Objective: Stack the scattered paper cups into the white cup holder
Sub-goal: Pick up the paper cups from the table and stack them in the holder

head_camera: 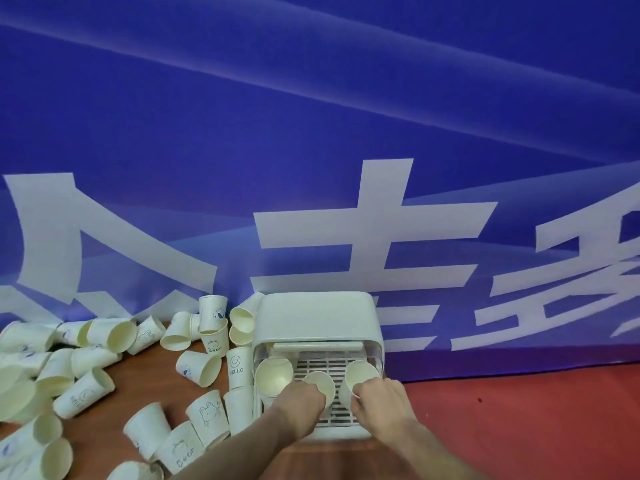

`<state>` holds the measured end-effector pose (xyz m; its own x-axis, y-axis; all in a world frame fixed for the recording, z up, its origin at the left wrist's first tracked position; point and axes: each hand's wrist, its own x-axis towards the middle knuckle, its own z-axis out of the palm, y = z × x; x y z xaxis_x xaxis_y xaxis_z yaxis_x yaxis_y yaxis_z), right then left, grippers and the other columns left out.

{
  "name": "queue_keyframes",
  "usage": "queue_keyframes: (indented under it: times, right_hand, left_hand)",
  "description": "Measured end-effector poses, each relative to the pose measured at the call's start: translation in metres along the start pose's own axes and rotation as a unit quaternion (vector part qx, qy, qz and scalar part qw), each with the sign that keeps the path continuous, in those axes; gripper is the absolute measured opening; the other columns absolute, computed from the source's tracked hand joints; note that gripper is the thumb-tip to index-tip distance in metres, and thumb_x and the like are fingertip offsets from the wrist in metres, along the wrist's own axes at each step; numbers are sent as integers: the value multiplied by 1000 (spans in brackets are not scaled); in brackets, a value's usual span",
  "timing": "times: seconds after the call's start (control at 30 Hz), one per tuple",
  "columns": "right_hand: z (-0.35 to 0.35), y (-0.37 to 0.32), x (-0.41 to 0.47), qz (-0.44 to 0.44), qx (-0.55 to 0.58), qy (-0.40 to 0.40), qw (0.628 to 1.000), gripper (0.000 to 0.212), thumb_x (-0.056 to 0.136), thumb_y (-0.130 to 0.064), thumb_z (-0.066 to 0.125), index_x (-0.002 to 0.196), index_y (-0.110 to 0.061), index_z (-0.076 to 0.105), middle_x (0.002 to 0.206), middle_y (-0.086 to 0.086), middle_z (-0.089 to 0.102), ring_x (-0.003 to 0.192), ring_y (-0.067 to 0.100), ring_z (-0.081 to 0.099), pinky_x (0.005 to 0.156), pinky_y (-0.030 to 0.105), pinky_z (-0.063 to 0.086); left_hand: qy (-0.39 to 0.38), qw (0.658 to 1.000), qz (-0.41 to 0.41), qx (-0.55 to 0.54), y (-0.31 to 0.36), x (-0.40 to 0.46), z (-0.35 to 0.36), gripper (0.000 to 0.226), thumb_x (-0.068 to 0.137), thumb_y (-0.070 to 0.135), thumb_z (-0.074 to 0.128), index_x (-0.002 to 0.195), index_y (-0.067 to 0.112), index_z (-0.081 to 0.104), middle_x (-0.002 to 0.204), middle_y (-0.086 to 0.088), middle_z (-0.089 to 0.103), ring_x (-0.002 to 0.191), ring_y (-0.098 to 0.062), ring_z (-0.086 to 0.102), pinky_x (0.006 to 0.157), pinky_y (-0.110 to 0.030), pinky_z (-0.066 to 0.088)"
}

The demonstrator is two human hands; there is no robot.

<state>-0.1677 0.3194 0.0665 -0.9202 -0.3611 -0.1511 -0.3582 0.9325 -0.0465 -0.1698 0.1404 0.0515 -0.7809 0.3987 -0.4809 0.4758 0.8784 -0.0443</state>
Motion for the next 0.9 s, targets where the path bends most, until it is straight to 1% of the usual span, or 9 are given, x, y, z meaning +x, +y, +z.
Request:
queue_keyframes:
  times: [0.33,0.5,0.57,0.6,0.63,0.7,0.77,0.83,0.9]
  right_hand:
    - [-2,-3,12,-32,16,11,999,33,96,-24,37,89,-13,67,92,10,70,85,36,64,65,33,34]
    - [-9,-12,3,-24,3,18,1000,31,96,-21,39,92,-12,68,92,11,70,85,38,64,63,33,33]
    - [-15,-16,-3,-32,6,19,999,26,95,-20,44,89,-13,68,89,10,70,82,37,65,58,33,30]
    - [-19,-19,-6,-42,-2,35,998,21,91,-23,52,82,-15,69,81,8,69,74,34,66,50,31,25]
    - [-24,-23,-10,-48,-26,17,998,16,81,-27,66,68,-18,67,66,4,66,59,29,64,43,28,13]
    - [-24,-27,-11,-31,-27,-1,999,36,47,-33,87,43,-21,54,39,-2,49,30,19,48,49,26,-9]
    - [-19,-34,-11,-44,-45,40,997,42,35,-34,89,37,-22,49,34,-1,43,25,16,42,53,26,-12]
    - [-21,-44,-14,-61,-76,40,994,40,36,-35,87,40,-22,50,36,-2,44,26,15,43,50,25,-10]
    - [-20,-55,-14,-74,-80,18,994,39,38,-37,87,42,-23,51,37,-4,45,27,15,45,43,22,1]
  left_hand:
    - [-30,999,17,9,0,4,5,20,95,9,50,107,-1,63,112,-24,65,103,-40,61,85,-43,47]
    - [-22,1000,14,11,-3,-9,3,26,95,19,52,107,-1,63,111,-23,65,100,-40,62,75,-38,44]
    - [-14,1000,16,15,-4,-16,0,28,95,23,52,105,0,64,109,-22,65,98,-40,62,71,-36,40]
    - [-7,1000,22,19,-6,-21,-1,28,94,25,53,103,1,64,107,-22,66,97,-40,62,70,-36,39]
    - [2,999,29,23,-8,-26,-2,29,94,27,53,101,2,65,104,-22,66,95,-40,62,70,-37,39]
    - [22,998,43,29,-12,-33,-3,31,93,32,52,96,4,65,98,-21,67,91,-39,63,71,-37,42]
    - [43,997,51,33,-18,-42,-3,35,93,37,49,93,7,66,93,-19,68,87,-38,63,73,-38,45]
    - [64,996,53,38,-22,-50,-2,38,93,40,46,92,8,66,91,-17,68,84,-38,63,73,-38,45]
    - [75,995,53,40,-26,-58,-1,38,93,41,45,91,9,66,90,-17,68,83,-39,63,69,-37,40]
